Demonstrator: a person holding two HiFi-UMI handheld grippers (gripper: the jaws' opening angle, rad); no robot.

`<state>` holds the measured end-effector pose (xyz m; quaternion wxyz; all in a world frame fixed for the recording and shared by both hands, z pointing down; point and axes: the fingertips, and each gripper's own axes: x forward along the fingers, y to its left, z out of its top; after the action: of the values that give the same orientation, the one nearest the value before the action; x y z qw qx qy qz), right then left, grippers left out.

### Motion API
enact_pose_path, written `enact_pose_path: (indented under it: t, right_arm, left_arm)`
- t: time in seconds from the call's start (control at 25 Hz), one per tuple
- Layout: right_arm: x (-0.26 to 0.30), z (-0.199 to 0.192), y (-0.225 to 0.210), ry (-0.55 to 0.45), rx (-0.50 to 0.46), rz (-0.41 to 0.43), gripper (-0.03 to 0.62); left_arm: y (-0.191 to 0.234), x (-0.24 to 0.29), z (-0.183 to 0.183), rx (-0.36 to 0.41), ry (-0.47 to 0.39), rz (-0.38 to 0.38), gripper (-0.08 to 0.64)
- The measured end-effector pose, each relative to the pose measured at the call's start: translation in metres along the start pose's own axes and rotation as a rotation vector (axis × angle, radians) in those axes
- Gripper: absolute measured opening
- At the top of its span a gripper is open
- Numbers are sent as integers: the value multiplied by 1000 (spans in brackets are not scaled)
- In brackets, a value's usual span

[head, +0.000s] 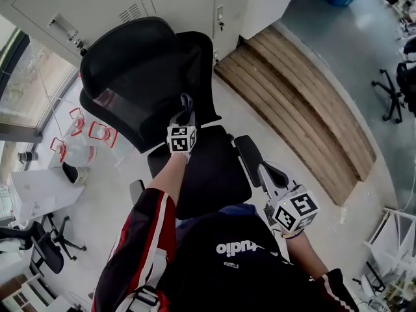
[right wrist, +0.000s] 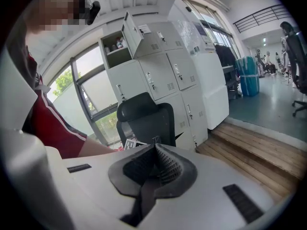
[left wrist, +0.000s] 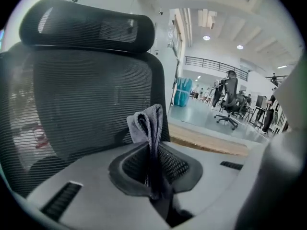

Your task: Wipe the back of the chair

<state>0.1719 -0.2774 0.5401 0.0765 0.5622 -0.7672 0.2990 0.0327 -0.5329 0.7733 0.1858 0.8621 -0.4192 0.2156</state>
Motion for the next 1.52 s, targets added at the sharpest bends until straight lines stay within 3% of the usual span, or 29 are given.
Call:
enact_pose_path:
  t: [0.4,0.76,0.92,1.2,1.52]
  right_arm:
    - [-30,-2,-34,-19,43,-80,15]
    - [-15,17,-14,-50,7,13,15]
    - [5,36,15,-70,-37,94,15]
    - [24,45,114,-75,-147,274,15]
    - [-18,10,270,-53,-286,440,15]
  left_arm:
    - [-86,38,26,15,-25,-158,54]
    - [-88,-26,71,-15,-112,-202,54]
    - [-71,-89,90,-26,-169,-195,54]
    - [-60,-257,88,81,-218,-197,54]
    - [-58,-500,41,-4,-354,4,54]
